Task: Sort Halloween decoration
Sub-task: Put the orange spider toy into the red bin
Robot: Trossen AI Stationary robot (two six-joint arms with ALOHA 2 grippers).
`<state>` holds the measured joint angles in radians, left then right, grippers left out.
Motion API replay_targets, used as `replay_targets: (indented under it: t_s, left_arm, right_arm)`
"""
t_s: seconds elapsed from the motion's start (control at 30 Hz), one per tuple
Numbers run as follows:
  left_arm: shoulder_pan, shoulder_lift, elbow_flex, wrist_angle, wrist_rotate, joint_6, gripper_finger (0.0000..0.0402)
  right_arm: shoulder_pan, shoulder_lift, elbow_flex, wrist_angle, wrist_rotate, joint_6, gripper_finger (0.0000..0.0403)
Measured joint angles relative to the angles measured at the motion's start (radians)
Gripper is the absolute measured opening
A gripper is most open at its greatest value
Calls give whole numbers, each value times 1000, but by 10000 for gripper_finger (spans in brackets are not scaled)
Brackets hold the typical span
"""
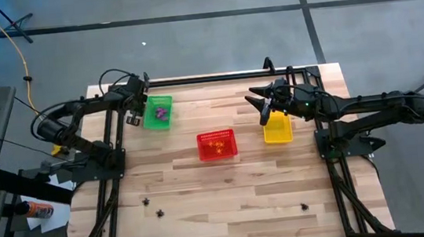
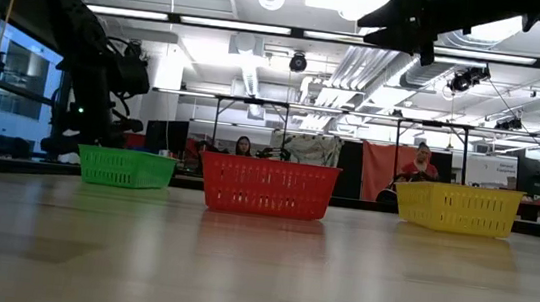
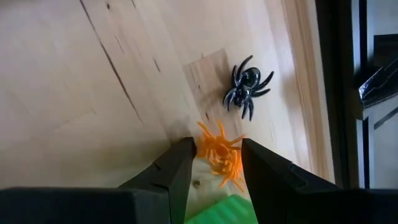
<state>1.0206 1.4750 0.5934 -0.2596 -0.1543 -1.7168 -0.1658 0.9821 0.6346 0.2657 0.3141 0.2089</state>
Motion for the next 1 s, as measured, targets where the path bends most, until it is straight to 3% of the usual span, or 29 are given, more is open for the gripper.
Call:
replay_targets:
  t_s: [0.27,0.53,1.0]
  left_arm:
    - [13,9,1,-26,11,25,116]
    - [13,7,-22,-54,-7,79,10]
    - [7,-74,-60,-66,-35,180,0]
  right_arm:
    - [0,0,0,0,0,3,176]
    - [0,0,0,0,0,19,176]
    - [0,0,0,0,0,19,176]
